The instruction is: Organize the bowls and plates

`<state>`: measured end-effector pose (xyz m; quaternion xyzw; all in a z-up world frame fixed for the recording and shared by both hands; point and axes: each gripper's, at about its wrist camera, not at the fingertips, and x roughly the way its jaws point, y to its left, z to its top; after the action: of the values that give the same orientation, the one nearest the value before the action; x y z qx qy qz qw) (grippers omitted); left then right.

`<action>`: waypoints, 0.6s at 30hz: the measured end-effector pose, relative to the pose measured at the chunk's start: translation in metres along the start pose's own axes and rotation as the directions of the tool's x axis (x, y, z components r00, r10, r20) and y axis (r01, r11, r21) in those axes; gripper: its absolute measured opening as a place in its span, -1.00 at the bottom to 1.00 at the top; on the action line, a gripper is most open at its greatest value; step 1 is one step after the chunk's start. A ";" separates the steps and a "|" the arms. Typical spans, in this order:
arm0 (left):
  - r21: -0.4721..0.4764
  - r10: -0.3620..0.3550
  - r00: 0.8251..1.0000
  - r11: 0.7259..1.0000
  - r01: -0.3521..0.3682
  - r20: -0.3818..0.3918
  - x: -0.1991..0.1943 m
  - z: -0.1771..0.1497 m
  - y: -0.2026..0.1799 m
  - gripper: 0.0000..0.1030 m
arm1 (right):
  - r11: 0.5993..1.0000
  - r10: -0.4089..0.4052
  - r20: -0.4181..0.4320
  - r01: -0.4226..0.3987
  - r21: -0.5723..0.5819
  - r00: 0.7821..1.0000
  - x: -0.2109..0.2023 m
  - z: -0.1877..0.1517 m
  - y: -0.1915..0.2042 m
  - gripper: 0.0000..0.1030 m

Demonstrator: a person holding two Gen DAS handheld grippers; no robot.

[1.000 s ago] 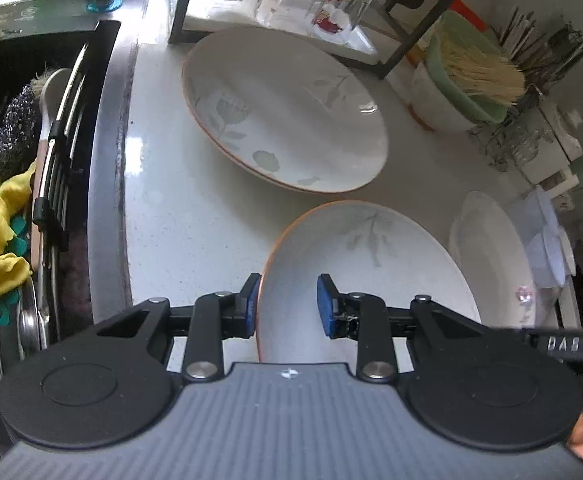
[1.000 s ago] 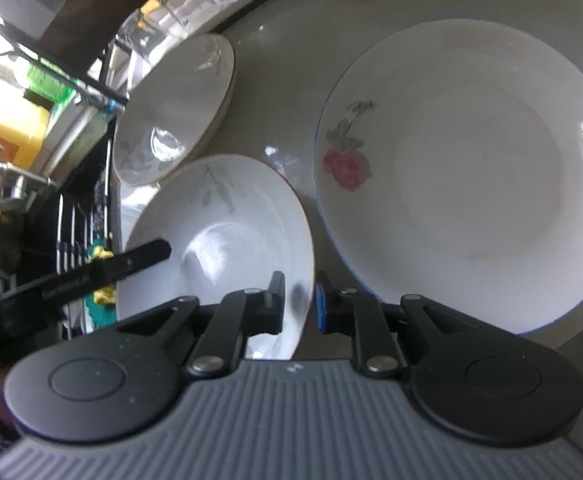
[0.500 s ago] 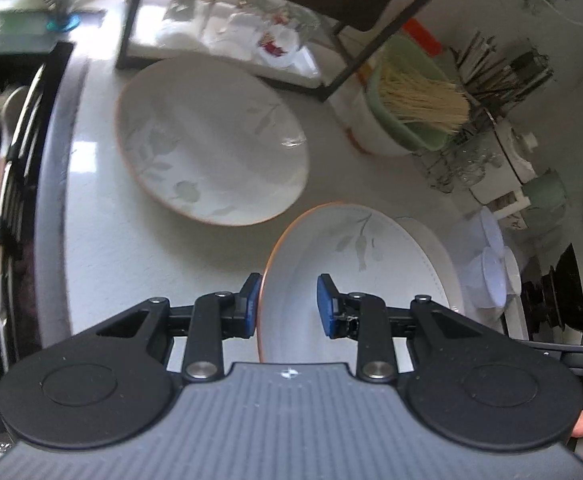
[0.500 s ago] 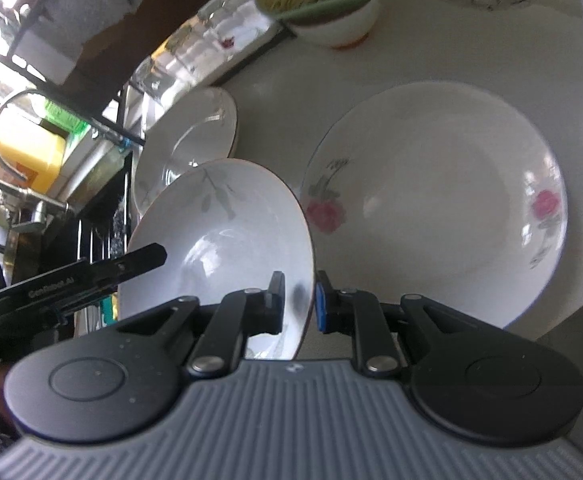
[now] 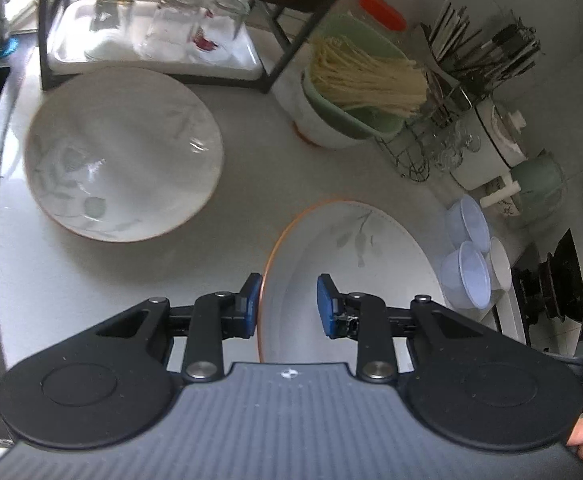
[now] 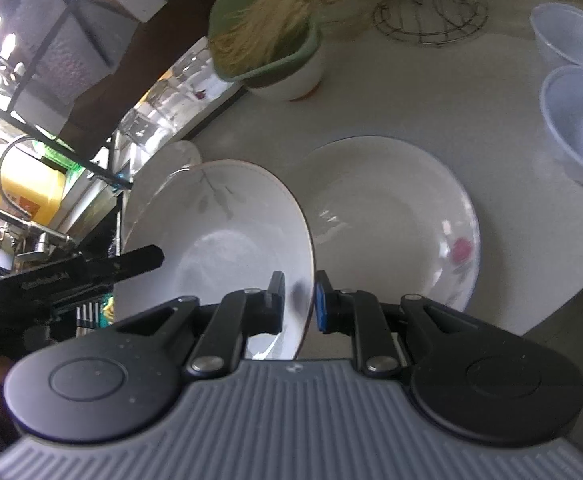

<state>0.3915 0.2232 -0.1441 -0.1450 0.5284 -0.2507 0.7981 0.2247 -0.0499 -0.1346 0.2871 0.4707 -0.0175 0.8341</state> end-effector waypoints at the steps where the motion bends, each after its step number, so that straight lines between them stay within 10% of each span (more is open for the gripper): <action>1: -0.001 0.011 1.000 1.000 -0.011 -0.004 0.003 -0.001 -0.005 -0.34 | 1.000 0.001 -0.001 -0.001 0.008 1.000 0.001 0.000 -0.006 -0.64; 18: 0.060 0.184 0.981 0.982 -0.181 -0.060 0.051 0.002 -0.059 -0.34 | 0.999 0.034 -0.037 -0.034 -0.006 0.999 0.021 0.014 -0.063 -0.64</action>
<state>0.3951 0.1459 -0.1534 -0.0662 0.5581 -0.1953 0.8038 0.2288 -0.1042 -0.1748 0.2927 0.4811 0.0037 0.8264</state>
